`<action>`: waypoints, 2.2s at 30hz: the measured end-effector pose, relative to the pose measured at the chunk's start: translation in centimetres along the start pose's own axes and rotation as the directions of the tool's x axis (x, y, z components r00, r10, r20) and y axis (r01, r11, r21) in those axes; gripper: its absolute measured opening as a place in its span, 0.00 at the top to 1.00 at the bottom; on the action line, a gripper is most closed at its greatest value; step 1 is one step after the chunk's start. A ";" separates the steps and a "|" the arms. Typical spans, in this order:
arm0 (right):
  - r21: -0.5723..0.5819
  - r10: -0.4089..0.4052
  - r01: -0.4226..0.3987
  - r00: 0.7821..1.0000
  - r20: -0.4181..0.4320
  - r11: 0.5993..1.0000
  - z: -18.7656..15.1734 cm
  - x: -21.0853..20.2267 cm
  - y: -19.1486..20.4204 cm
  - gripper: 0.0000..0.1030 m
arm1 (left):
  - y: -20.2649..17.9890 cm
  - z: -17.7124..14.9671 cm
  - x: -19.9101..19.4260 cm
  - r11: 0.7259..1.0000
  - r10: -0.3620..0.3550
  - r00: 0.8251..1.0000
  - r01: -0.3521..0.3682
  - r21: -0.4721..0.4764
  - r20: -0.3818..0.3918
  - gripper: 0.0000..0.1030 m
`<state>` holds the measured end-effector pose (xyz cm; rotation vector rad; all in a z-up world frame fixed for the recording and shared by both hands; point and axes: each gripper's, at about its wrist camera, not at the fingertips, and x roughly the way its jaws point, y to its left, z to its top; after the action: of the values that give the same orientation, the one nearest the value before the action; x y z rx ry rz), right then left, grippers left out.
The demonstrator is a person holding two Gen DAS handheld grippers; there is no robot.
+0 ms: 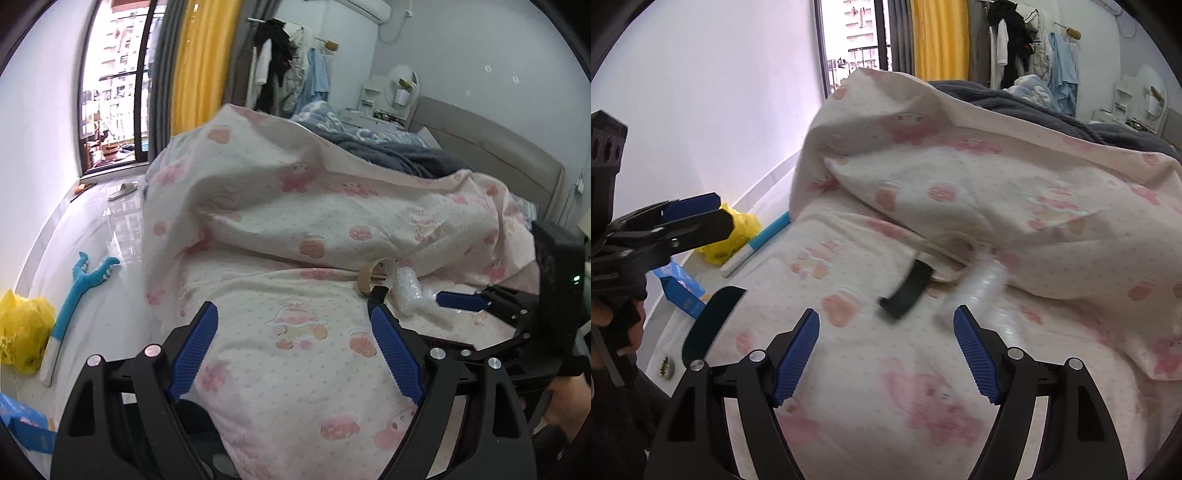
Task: Collect trash
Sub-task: 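Move both tools back over the duvet toward the bubble-wrap rolls, then grasp a bubble-wrap roll with the right tool while the left tool grasps another black curved piece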
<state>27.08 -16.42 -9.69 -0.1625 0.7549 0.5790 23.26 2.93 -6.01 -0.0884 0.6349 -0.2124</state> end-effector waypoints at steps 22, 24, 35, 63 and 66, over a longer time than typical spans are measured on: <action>0.085 -0.009 0.013 0.999 -0.049 0.996 -1.8 1.3 -7.7 0.33 | -4.4 0.1 6.1 0.999 -0.050 0.996 0.049 -0.013 -0.074 0.15; 0.085 -0.007 0.012 0.998 -0.058 0.996 -1.9 1.5 -7.8 0.36 | -4.9 -0.1 6.7 0.999 -0.053 0.995 0.052 -0.012 -0.081 0.15; 0.121 -0.015 0.028 0.994 -0.111 0.992 -2.9 1.6 -9.3 0.68 | -7.1 -0.9 8.8 0.996 -0.088 0.986 0.089 -0.003 -0.139 0.20; 0.166 0.059 -0.053 0.998 -0.027 0.985 -3.9 -2.7 -11.8 0.68 | -8.4 -1.0 13.9 0.998 -0.051 0.972 0.046 -0.031 -0.229 0.67; 0.168 0.058 -0.053 0.998 -0.026 0.984 -3.8 -2.8 -11.9 0.68 | -8.5 -1.0 13.8 0.998 -0.057 0.971 0.052 -0.025 -0.232 0.74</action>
<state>29.73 -28.81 -11.30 0.0051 0.8361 0.5638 32.07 -8.43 -13.60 -0.0996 0.8684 -0.2724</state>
